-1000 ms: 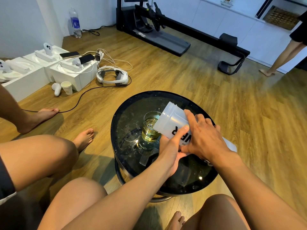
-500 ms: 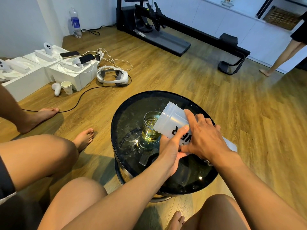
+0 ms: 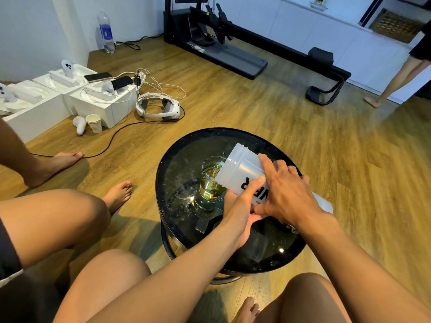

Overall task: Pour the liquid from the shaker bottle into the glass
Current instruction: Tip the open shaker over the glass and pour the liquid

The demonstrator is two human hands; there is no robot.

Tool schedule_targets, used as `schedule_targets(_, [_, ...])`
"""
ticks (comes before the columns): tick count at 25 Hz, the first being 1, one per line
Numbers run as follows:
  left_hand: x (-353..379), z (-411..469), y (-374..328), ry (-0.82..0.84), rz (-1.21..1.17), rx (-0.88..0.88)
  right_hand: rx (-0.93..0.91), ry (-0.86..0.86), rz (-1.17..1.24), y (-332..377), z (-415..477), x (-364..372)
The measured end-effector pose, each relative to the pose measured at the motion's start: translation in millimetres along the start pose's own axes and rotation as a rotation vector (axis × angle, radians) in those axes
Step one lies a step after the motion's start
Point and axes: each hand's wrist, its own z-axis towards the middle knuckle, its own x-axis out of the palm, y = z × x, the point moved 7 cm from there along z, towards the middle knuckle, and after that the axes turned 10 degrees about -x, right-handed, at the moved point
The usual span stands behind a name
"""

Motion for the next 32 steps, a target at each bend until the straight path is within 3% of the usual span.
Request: schedule_targets(32, [0.1,-0.2,-0.8,-0.003,-0.015,-0.006,-0.002,0.013,-0.003,1.7,1.3,-1.4])
